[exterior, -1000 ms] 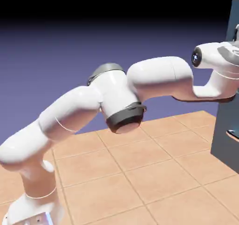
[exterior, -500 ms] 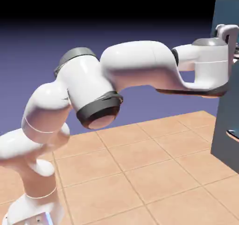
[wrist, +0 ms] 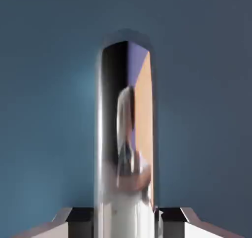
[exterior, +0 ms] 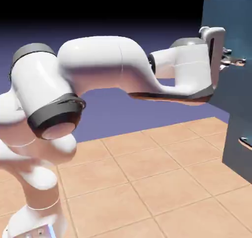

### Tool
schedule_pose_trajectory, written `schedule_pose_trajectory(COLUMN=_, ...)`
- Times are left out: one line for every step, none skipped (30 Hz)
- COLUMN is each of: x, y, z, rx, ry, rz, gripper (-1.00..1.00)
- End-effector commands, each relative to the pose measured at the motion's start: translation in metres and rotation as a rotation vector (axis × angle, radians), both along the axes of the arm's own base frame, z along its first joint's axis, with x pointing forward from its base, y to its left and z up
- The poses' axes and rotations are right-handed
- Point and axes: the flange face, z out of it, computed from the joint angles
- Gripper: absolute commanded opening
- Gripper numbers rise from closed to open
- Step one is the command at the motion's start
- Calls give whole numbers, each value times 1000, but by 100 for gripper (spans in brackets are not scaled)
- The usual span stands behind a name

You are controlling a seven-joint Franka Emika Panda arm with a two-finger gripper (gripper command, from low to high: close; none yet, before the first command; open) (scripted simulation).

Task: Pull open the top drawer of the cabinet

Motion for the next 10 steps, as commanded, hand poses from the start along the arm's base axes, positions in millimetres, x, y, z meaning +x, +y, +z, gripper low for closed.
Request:
schedule_pose_trajectory(x=-9, y=0, z=0, rx=0, ry=0, rz=0, gripper=-100)
schedule_pose_trajectory(x=-17, y=0, z=0, rx=0, ry=0, rz=0, gripper=-100)
schedule_pose_trajectory(x=-26, y=0, z=0, rx=0, ry=0, rz=0, gripper=-100)
schedule_pose_trajectory(x=-35, y=0, z=0, rx=0, ry=0, rz=0, gripper=-100)
schedule_pose_trajectory(x=-44, y=0, z=0, rx=0, ry=0, rz=0, gripper=-100)
schedule_pose_trajectory(x=-54, y=0, z=0, rx=0, ry=0, rz=0, gripper=-100)
schedule_pose_trajectory(x=-63, y=0, z=0, rx=0, ry=0, rz=0, gripper=-100)
schedule_pose_trajectory(x=-66, y=0, z=0, rx=0, ry=0, rz=0, gripper=-100)
schedule_pose_trajectory(x=-66, y=0, z=0, rx=0, ry=0, rz=0, gripper=100)
schedule_pose_trajectory(x=-66, y=0, z=0, rx=0, ry=0, rz=0, gripper=100)
